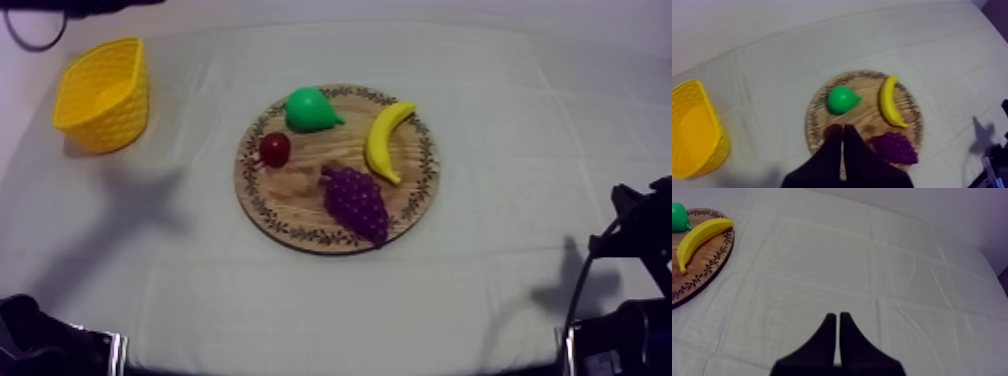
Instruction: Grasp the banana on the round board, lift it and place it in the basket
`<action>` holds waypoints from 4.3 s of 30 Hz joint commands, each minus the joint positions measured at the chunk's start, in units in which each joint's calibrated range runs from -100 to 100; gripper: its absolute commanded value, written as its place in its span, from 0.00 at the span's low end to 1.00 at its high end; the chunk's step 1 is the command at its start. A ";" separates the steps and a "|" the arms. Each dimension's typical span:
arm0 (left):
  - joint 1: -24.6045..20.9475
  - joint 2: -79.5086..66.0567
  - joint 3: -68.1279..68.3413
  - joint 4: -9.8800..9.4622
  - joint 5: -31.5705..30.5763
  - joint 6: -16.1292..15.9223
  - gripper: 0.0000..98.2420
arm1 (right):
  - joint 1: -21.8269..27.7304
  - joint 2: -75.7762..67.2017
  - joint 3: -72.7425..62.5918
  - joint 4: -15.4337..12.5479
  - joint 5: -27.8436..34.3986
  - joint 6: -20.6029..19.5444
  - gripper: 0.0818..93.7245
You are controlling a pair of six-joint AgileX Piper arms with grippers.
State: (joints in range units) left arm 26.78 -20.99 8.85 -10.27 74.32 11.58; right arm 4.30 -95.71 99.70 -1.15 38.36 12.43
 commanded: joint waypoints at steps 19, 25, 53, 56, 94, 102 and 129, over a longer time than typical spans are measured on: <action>10.49 31.74 -29.68 1.16 12.46 10.12 0.00 | -0.01 -0.04 -0.03 0.01 0.03 0.00 0.01; 10.56 38.40 -32.80 1.65 12.98 13.72 0.00 | -0.01 -0.04 -0.03 0.01 0.03 0.00 0.01; 7.60 56.15 -43.95 6.32 12.45 10.12 0.91 | -0.01 -0.04 -0.03 0.01 0.03 0.00 0.01; 7.29 58.05 -44.50 6.52 12.57 9.45 0.95 | -0.01 -0.04 -0.03 0.01 0.03 0.00 0.01; 4.85 85.14 -63.15 12.84 16.36 5.18 0.95 | -0.01 -0.04 -0.03 0.01 0.03 0.00 0.01; 4.87 86.30 -63.53 12.86 15.96 5.37 0.65 | -0.01 -0.04 -0.03 0.01 0.03 0.00 0.01; -0.13 50.21 -38.60 7.64 10.61 7.13 0.30 | -0.01 -0.04 -0.03 0.01 0.03 0.00 0.01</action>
State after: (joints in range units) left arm 27.22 36.89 -31.30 -2.15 84.85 18.79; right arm 4.30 -95.71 99.70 -1.15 38.42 12.42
